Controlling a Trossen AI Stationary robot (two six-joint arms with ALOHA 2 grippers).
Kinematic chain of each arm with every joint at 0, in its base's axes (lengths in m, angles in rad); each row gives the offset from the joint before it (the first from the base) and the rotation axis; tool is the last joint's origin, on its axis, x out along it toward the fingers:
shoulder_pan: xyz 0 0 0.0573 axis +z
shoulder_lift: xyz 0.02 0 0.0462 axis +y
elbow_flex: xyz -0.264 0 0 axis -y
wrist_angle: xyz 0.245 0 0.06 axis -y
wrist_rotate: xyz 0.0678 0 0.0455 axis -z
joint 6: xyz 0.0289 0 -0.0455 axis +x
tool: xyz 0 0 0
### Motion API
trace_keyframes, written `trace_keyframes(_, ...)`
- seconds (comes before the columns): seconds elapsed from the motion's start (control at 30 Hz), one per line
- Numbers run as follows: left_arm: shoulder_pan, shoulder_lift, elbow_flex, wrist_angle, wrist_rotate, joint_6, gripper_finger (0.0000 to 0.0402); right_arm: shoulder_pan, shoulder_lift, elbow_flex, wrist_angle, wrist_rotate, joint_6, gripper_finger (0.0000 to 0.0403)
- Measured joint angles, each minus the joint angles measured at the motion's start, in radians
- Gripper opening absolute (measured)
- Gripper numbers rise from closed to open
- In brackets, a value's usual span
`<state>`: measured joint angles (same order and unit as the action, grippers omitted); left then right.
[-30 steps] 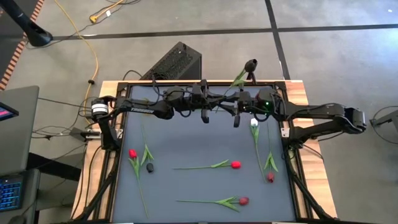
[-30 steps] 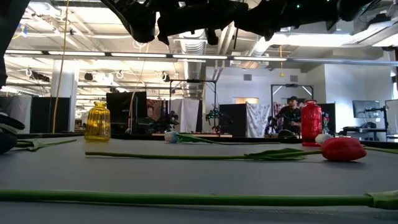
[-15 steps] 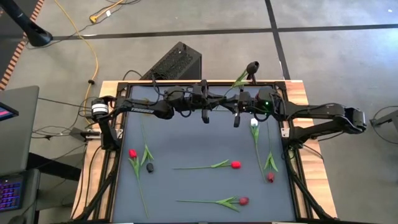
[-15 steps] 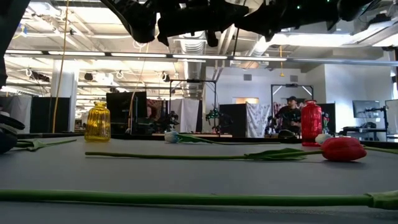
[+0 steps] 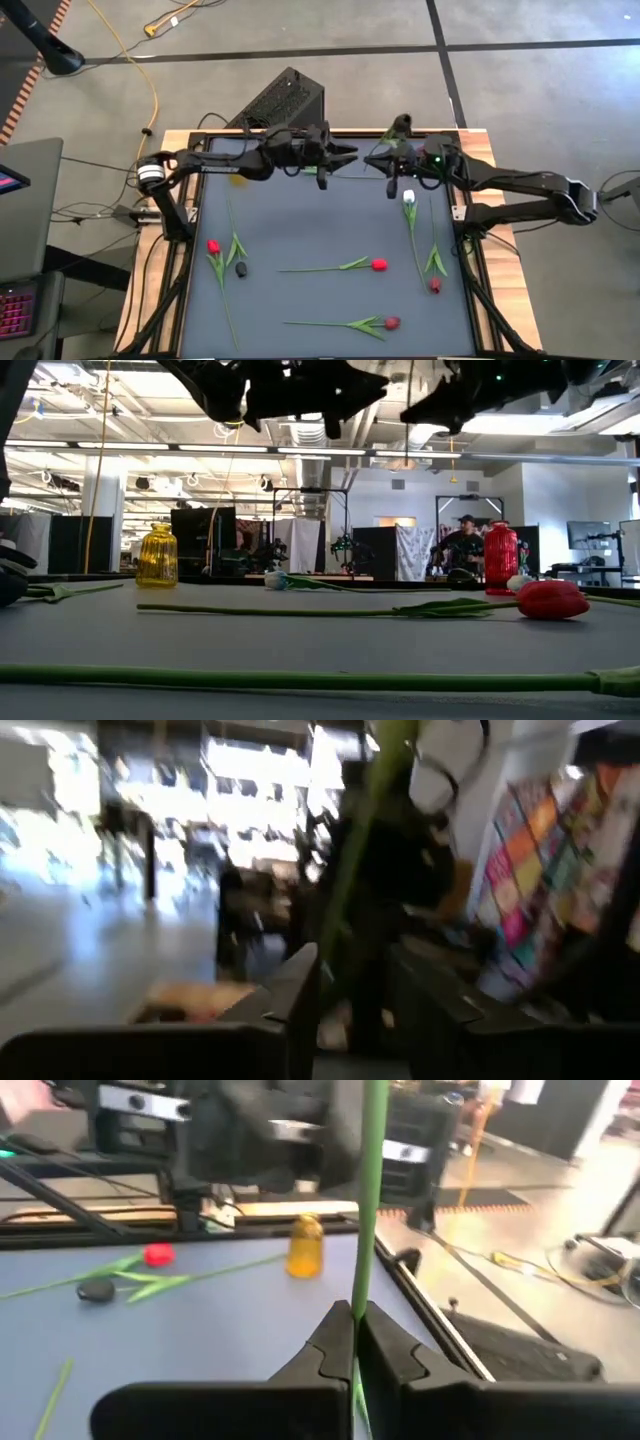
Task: Sort flowers into vase by color
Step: Put the top black tulip into the red flower vase
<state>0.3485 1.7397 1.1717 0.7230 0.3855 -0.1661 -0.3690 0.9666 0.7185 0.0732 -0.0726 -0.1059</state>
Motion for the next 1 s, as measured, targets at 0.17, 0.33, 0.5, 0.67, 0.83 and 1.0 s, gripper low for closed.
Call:
trace_keyframes(0.17, 0.043, -0.049, 0.0, -0.239, 0.078, 0.003, 0.0122, -0.077, -0.079, 0.0, -0.14, 0.062, -0.008, 0.0039)
trace_keyframes(0.33, 0.064, -0.083, 0.0, -0.44, 0.051, 0.045, 0.0122, -0.165, -0.141, 0.0, -0.268, 0.075, -0.008, 0.0037)
trace_keyframes(0.5, 0.055, -0.122, 0.0, -0.597, -0.028, 0.127, 0.0119, -0.256, -0.188, -0.011, -0.341, 0.077, 0.005, 0.0034)
trace_keyframes(0.67, 0.042, -0.202, -0.092, -0.563, -0.039, 0.151, 0.0118, -0.357, -0.233, -0.037, -0.384, 0.079, 0.037, 0.0036)
trace_keyframes(0.83, 0.044, -0.36, -0.312, -0.424, -0.182, 0.103, 0.0118, -0.449, -0.273, -0.037, -0.443, 0.079, 0.074, 0.0031)
trace_keyframes(1.0, 0.037, -0.505, -0.515, -0.212, -0.243, 0.047, 0.0118, -0.504, -0.28, -0.037, -0.476, 0.131, 0.085, 0.0033)
